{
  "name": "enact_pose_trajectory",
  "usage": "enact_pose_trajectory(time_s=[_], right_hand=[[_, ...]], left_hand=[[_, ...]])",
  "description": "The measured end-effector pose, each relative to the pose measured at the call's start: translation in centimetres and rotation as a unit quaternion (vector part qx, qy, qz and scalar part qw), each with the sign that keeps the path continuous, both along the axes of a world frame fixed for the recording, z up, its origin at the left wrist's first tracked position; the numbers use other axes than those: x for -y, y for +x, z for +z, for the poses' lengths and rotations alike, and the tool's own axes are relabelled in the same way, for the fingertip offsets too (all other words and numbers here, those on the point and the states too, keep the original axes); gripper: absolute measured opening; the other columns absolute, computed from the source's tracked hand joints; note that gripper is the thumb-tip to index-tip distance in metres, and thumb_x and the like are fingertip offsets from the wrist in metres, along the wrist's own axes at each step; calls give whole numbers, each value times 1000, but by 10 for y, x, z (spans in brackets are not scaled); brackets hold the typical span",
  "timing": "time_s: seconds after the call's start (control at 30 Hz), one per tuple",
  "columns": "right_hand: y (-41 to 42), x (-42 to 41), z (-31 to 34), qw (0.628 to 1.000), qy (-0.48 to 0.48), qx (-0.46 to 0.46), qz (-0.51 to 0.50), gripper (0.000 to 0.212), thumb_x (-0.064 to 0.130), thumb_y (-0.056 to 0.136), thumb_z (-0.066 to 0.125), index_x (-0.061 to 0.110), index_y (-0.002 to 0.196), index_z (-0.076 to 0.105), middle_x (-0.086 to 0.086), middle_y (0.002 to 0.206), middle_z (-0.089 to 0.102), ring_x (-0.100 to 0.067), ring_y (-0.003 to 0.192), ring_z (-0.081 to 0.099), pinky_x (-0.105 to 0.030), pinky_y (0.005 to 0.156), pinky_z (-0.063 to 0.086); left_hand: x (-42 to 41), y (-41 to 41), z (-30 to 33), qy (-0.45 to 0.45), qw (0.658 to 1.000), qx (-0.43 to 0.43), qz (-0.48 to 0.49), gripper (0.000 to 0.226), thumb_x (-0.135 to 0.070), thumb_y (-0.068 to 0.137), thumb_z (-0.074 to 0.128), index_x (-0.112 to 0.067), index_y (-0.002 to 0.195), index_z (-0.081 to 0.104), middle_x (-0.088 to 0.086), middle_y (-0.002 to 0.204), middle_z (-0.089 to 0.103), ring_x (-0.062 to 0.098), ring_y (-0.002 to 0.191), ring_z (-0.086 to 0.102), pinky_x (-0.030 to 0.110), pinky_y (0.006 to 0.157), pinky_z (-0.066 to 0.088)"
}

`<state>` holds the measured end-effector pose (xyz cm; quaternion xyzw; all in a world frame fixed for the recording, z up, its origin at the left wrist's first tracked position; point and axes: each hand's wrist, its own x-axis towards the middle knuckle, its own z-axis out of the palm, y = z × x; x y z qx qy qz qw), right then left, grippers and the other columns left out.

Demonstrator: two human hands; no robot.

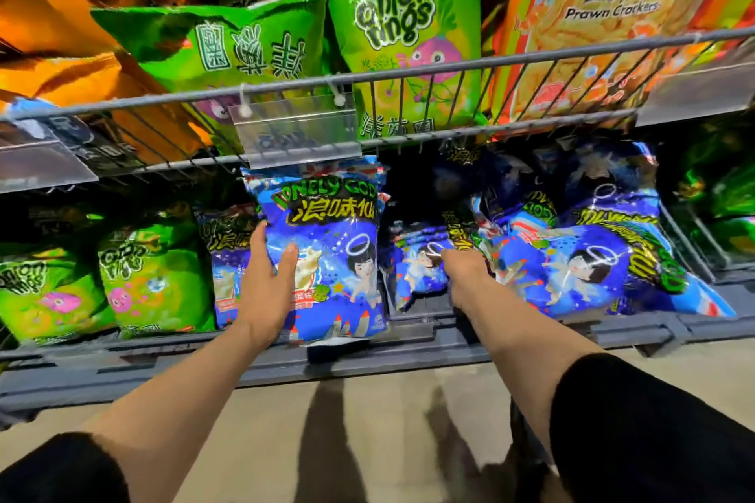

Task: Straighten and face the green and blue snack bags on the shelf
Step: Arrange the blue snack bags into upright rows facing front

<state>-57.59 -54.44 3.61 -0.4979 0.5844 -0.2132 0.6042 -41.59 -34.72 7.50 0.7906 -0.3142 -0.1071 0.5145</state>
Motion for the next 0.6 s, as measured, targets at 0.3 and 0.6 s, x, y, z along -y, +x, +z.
enact_pose_trajectory(time_s=[0.3,0.6], right_hand=[[27,24,-28,990,-33,-132,-47,87,10,92,53,20,151,-10,-10,141,44,-29,119,51,-31,94,44],[45,19,-32,990,-83,-99,-62,38,11,102,29,-3,134,45,-21,136,49,-31,122,51,-7,37,34]], left_hand=[[3,11,-31,-24,996,82,-22,67,-43,90,35,-16,150,23,1,153,32,6,133,31,19,108,20],[-1,16,-39,-38,997,66,-15,65,-53,89,34,-21,145,29,7,145,44,24,133,42,47,113,31]])
